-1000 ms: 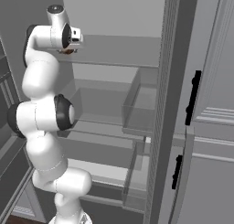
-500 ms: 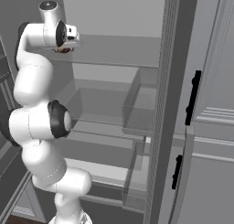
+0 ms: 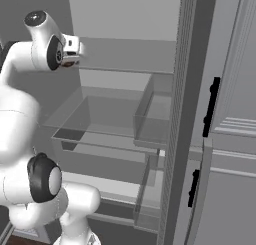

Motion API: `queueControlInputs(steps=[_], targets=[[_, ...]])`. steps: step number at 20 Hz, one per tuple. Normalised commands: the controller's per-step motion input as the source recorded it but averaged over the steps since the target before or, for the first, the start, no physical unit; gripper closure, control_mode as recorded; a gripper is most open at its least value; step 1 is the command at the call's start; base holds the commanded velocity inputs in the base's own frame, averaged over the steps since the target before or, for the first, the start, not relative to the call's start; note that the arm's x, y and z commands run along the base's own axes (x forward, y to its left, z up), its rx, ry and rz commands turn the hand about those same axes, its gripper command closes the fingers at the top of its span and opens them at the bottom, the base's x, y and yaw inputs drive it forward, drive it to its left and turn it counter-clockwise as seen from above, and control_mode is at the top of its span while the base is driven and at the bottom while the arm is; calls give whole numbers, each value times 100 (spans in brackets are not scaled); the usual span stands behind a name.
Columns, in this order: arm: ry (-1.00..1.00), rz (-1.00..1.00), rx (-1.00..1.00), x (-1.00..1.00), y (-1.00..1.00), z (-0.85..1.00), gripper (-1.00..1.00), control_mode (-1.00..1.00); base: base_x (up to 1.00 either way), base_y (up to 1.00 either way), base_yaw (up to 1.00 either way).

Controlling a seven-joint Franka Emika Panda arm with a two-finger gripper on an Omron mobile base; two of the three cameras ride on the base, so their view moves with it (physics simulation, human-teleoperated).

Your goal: Place one mushroom and one steak in each tupperware on the nearby counter, to pack two identical lunches.

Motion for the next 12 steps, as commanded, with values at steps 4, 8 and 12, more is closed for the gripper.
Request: queueControlInputs(steps=[4,8,12], targets=[[-2,-11,2,-100,-49,0,100,-100,0,0,0],[1,-12,6,-100,-44,9,100,-100,0,0,0],[11,-13,9,-100,-21,16,100,-100,0,0,0]])
